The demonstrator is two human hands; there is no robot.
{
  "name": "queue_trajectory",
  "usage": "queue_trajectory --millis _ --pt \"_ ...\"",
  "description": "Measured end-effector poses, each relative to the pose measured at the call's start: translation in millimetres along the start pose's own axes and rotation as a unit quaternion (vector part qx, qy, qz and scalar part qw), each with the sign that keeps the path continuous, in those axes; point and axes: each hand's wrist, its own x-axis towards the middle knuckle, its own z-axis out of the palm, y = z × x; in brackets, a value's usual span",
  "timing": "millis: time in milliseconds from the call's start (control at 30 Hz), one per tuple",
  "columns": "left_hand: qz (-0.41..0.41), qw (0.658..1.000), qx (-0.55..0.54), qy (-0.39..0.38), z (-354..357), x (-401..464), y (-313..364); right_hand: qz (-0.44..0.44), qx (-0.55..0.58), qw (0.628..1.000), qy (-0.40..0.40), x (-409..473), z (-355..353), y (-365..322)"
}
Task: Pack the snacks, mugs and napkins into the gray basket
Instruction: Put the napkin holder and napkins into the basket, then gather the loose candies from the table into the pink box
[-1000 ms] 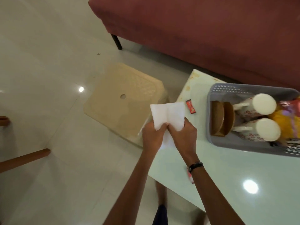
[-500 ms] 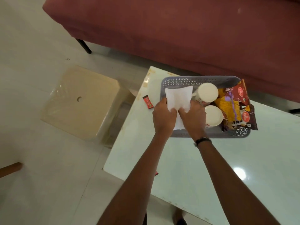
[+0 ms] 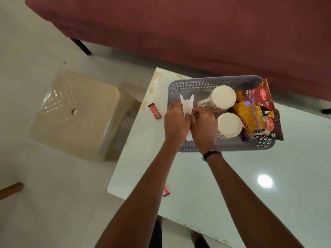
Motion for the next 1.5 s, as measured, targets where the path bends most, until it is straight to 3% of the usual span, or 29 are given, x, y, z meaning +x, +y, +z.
queue_trajectory --millis 467,633,733,833,933,1033,1167,1333,1500 --pt "-0.003 1.000 -0.021 0.005 -2 -3 -14 -0.044 -0.037 0.998 0.039 -9 6 1" --pt "-0.015 0.997 -0.076 0.012 -13 -8 -20 -0.051 0.006 0.991 0.122 -4 -28 14" --pt "-0.030 0.994 -0.093 0.039 -21 -10 -20 0.005 0.016 0.984 0.175 13 -70 48" --pt "-0.095 0.993 -0.071 0.012 -25 -5 -20 0.120 0.036 0.973 0.195 34 -107 95" --pt "-0.170 0.983 -0.055 -0.033 -21 6 -22 0.262 0.063 0.957 0.104 57 -130 138" --pt "-0.261 0.958 -0.105 -0.054 -18 13 -21 0.382 0.157 0.911 -0.019 72 -138 166" --pt "-0.298 0.936 -0.180 -0.046 -14 21 -19 0.394 0.309 0.863 -0.070 72 -136 172" --pt "-0.311 0.928 -0.205 -0.027 -8 31 -28 0.357 0.342 0.864 -0.097 72 -136 174" --pt "-0.350 0.887 -0.298 -0.035 -4 29 -28 0.336 0.329 0.879 -0.078 71 -129 177"
